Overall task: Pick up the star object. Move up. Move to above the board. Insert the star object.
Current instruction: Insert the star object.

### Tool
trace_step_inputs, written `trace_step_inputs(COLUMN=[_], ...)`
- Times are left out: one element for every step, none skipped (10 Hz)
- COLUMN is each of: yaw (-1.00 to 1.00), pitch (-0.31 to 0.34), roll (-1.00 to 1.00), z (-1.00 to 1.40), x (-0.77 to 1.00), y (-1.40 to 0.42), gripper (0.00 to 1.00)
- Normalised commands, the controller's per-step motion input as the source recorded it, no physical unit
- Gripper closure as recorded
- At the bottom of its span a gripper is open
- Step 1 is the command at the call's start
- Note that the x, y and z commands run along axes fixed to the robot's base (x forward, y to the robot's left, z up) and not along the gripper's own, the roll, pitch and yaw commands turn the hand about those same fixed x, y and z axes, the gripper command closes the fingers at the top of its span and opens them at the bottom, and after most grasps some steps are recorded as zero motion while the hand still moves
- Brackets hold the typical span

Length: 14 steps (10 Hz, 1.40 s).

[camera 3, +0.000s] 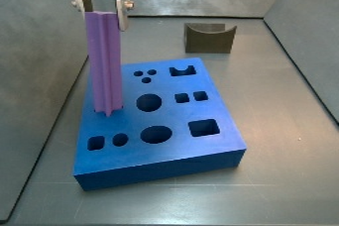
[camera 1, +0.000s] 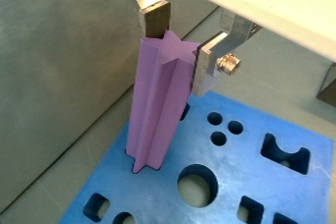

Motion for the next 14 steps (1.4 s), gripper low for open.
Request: trace_step_inputs(yaw=[-0.08, -0.2, -0.24, 0.0, 0.0, 0.0, 0.0, 0.0, 0.0, 0.0, 0.0, 0.0, 0.0, 0.0], pitch=[0.403, 0.34, 0.26, -0.5, -0.5, -0.5, -0.5, -0.5, -0.5, -0.5, -0.461, -0.141, -0.024, 0.023], roll=[-0.04, -0.06, -0.03, 0.0, 0.0, 0.0, 0.0, 0.0, 0.0, 0.07, 0.2, 0.02, 0.3, 0.5], z=[-0.4, -0.09, 0.0, -0.05, -0.04, -0.04, -0.07, -0.11, -0.15, -0.16, -0.19, 0.0, -0.23, -0.32], x=[0.71, 0.65, 0.52, -0.57, -0.65, -0.66, -0.68, -0.72, -0.75, -0.81, -0.8, -0.21, -0.06, 0.03], y=[0.01, 0.07, 0.06, -0.1, -0.12, -0.12, -0.11, -0.08, -0.05, -0.03, -0.17, -0.07, -0.54, -0.73], gripper=[1.0, 1.0, 1.0, 1.0, 1.0, 1.0, 1.0, 1.0, 1.0, 1.0, 1.0, 1.0, 1.0, 1.0])
